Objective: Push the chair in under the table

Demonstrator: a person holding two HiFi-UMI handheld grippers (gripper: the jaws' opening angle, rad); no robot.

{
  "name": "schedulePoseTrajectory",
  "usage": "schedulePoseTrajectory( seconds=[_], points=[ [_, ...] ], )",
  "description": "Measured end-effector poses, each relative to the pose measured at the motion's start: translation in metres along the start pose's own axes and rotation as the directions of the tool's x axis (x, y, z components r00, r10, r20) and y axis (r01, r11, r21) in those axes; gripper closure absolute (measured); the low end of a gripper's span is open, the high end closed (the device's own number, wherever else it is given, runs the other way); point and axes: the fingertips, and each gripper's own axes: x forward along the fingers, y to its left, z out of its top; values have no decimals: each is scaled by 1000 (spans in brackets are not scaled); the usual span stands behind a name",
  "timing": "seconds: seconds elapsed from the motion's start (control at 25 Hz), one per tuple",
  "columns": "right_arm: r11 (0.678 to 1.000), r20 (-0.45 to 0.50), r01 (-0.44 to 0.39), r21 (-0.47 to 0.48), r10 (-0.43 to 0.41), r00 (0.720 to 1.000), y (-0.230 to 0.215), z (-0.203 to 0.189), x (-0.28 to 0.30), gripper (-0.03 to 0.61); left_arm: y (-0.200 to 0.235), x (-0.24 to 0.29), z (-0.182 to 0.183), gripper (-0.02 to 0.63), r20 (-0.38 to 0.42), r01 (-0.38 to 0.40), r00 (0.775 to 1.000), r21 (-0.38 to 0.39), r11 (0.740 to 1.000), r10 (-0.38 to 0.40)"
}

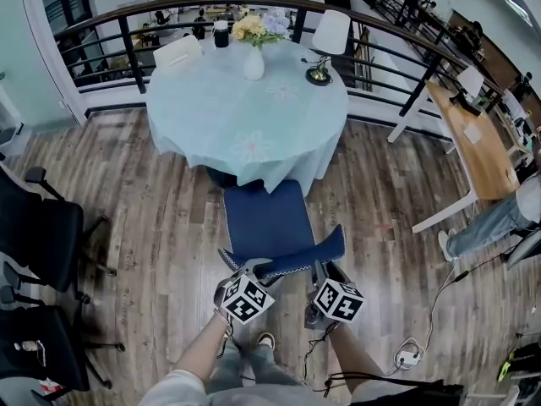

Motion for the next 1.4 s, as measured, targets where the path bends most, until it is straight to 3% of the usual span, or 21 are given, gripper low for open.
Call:
schedulePoseTrajectory(
  seconds=[1.4],
  points=[
    [999, -19, -25, -30, 24, 1000, 30, 64, 93, 424, 113, 27, 27, 446, 33, -35, 999, 63, 997, 33]
  ],
)
